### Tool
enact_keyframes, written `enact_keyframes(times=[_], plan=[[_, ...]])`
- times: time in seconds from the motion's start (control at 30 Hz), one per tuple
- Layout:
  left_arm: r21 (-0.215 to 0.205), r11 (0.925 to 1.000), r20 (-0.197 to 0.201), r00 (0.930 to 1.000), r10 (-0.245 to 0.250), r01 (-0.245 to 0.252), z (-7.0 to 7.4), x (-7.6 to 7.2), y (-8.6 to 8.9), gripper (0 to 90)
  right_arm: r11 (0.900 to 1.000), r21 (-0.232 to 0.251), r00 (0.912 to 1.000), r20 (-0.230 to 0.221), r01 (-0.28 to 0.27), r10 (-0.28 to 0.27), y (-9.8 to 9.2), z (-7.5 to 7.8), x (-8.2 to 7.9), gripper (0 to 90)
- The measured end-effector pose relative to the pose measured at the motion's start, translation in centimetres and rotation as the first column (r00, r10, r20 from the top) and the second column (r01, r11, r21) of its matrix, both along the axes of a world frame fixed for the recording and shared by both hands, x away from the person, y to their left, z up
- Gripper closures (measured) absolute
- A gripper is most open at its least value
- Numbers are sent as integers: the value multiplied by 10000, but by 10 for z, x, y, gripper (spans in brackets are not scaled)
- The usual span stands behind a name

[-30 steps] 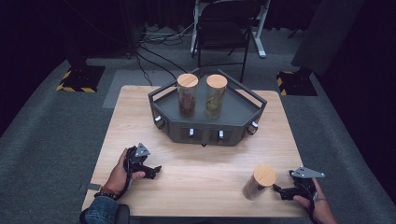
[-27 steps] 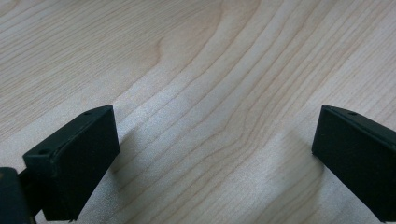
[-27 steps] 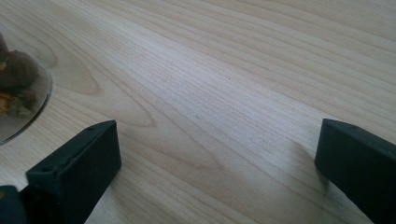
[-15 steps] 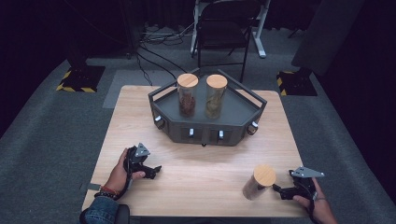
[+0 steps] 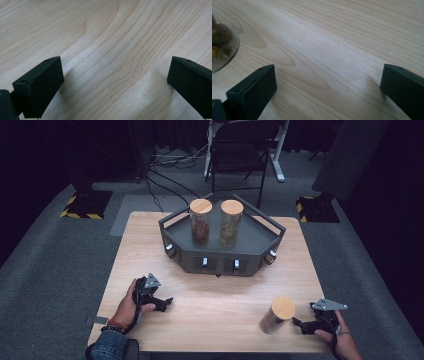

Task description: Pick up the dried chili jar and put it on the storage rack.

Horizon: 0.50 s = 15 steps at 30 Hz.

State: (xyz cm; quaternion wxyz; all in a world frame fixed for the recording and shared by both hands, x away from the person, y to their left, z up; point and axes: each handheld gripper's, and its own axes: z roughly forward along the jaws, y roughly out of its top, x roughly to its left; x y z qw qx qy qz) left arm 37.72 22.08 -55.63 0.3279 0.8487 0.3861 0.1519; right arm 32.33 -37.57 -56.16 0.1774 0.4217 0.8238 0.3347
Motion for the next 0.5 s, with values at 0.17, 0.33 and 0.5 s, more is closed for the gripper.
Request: enact_keyframes(times=[0.17, 0.33, 0.5], plan=[[-1, 10000, -2, 10000, -2, 2, 0, 0, 0, 3, 9986, -271, 9990, 61, -444, 446, 2, 7, -3, 24], [-17, 10000, 9, 10000, -6, 6, 0, 0, 0, 3, 9918, -135, 9915, 237, -1273, 1276, 8, 21, -11, 24], [-9, 10000, 0, 10000, 4, -4, 0, 0, 0, 3, 9805, -47, 9800, 294, -1966, 1967, 20, 31, -18, 22]])
